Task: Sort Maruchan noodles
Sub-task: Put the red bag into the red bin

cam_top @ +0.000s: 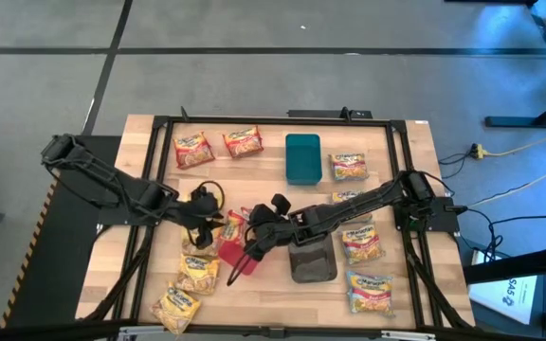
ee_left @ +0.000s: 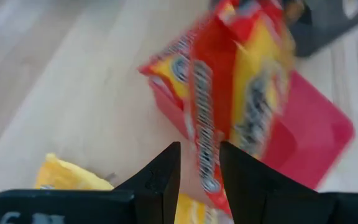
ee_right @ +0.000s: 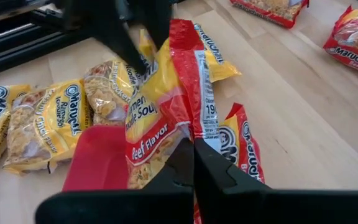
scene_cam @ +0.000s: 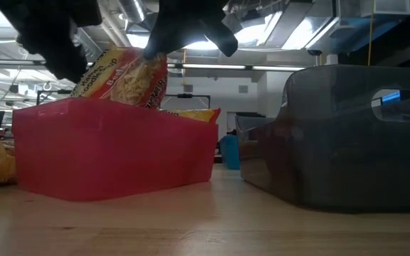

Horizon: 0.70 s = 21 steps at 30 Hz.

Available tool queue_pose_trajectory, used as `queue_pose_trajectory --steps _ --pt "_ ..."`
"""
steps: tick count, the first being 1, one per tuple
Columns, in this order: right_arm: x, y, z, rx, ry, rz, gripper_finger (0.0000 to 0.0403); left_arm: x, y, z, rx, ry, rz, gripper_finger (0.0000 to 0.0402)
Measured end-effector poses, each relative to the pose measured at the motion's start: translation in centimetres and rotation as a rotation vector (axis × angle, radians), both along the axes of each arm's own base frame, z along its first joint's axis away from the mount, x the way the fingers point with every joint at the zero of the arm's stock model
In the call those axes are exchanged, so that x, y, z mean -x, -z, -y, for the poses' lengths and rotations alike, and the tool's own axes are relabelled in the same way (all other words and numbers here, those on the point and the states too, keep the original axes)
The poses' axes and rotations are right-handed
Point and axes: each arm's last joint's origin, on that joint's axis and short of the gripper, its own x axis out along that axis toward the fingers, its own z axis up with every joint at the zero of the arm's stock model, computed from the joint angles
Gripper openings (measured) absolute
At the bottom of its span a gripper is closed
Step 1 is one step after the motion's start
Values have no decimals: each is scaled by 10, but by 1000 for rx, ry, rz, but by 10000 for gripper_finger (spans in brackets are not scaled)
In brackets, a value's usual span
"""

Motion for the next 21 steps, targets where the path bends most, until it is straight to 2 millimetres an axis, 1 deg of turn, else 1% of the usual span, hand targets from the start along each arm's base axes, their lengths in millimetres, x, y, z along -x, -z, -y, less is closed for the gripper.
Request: queue_pose_trajectory --steps 2,4,8,12,16,21 --pt "0 0 0 0 -1 -1 0 -3 -2 -5 19 -22 18 106" --pt "0 0 0 1 -1 -3 0 -5 -2 -7 60 -9 21 106" --pt "1 0 0 2 -2 -8 0 -8 -5 -7 130 43 37 106" --pt "2 2 1 8 -4 -33 0 -9 -6 -4 171 133 39 106" --pt "3 3 1 9 -7 -48 0 -9 -6 -2 200 174 27 106" --pt "3 3 1 8 -7 -49 0 -11 -8 -2 190 169 61 106"
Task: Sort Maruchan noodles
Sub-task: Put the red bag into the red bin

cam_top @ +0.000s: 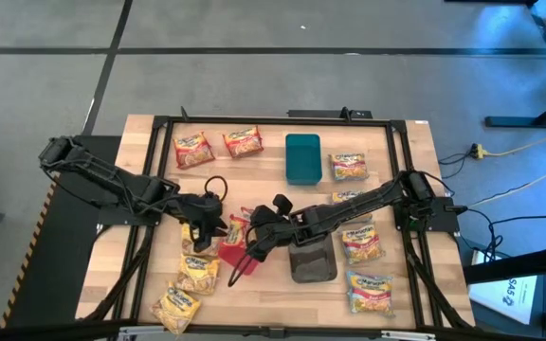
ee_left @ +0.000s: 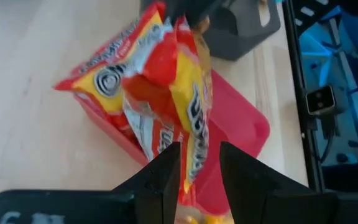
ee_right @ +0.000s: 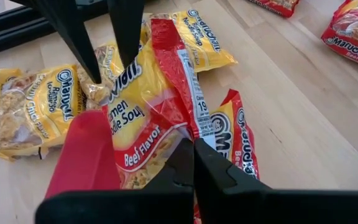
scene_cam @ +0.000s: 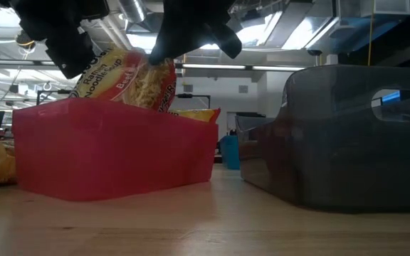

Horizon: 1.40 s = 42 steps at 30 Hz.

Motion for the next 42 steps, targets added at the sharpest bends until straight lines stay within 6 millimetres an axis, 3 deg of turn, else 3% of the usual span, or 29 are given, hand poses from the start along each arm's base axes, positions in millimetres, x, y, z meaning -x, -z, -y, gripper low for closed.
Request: queue_pose_trajectory --steps 17,23,28,34,42 --pt "-3 -4 0 0 13 53 0 -1 -1 -3 -70 -81 30 102" --pt "-5 -6 0 4 3 80 0 -3 -2 -4 -120 -85 61 70" --pt "-4 -5 -1 -4 9 63 0 -3 -3 -4 -150 -83 69 10" --pt "-1 -2 -1 -61 1 20 0 -3 -4 -4 -151 -79 79 2" --pt "0 -3 -2 -104 -10 14 0 -8 -29 -8 -180 -56 218 1"
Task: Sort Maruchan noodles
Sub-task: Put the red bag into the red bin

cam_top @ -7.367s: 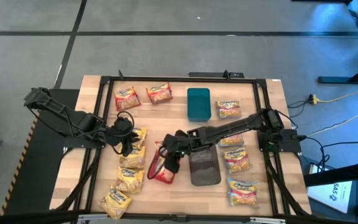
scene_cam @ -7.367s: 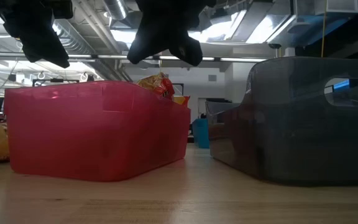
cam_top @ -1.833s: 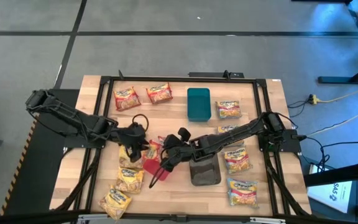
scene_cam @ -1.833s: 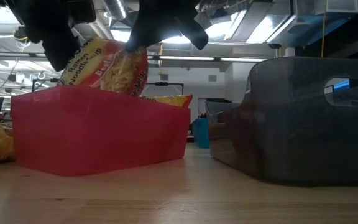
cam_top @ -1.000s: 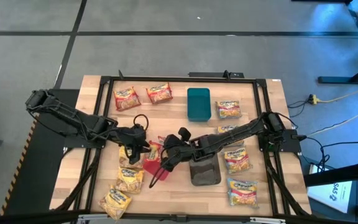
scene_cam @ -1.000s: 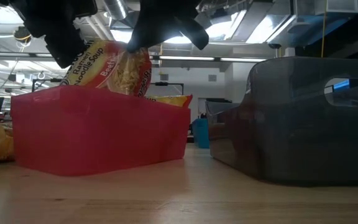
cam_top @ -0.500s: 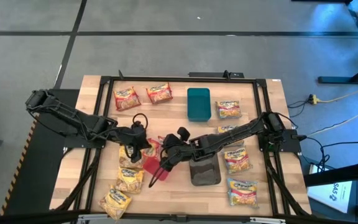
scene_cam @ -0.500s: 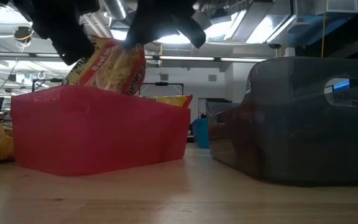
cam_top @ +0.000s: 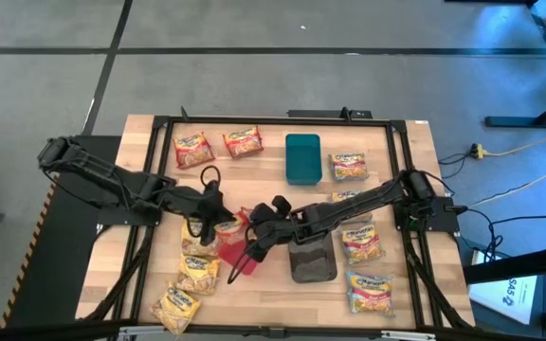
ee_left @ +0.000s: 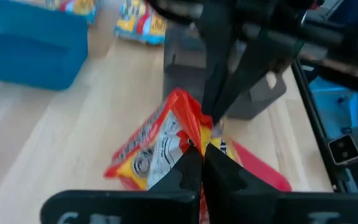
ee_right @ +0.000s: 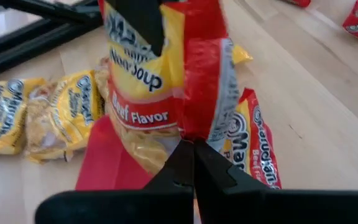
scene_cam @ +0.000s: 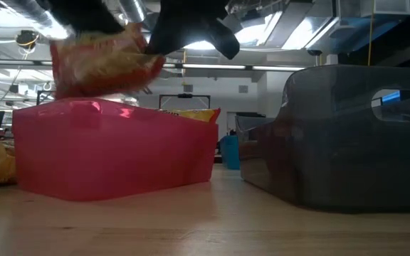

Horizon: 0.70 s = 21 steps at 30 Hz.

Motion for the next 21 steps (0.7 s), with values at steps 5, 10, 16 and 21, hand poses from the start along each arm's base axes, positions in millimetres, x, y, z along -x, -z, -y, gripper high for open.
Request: queue_pose_trajectory --steps 5,10,16,21 --pt "0 -2 -1 -17 -5 6 4 -6 -8 -2 -2 48 9 0" --pt "2 -2 -1 -18 -28 -7 30 -16 0 -1 -3 68 -26 0" --pt "4 -2 -1 -39 -45 -32 67 -26 8 2 -26 98 -35 0" --pt "6 -2 -2 -70 -80 -57 86 -31 15 5 -16 130 -65 0"
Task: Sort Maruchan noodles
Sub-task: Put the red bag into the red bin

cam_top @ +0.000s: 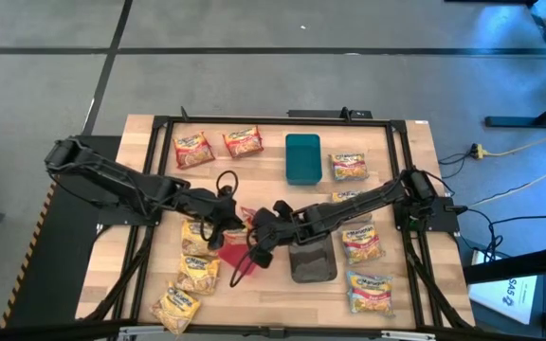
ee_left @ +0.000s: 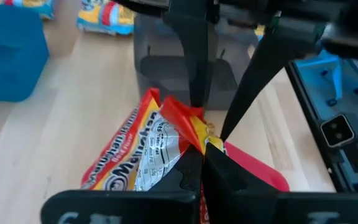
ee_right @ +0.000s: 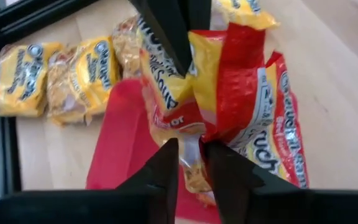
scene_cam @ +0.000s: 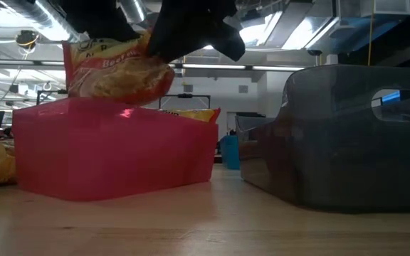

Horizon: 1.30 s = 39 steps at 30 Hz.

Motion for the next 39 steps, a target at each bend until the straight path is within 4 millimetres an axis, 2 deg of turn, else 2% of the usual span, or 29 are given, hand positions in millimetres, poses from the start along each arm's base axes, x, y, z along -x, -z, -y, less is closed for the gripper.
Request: queue_pose_trajectory --steps 11,25,39 --pt "8 -12 3 1 -8 -13 104 -4 8 0 9 25 -38 0" --pt "8 -15 3 -100 -77 -25 104 -7 8 -13 14 18 -48 0" --pt "8 -15 2 -122 -92 -34 104 -3 18 -14 28 56 -148 0"
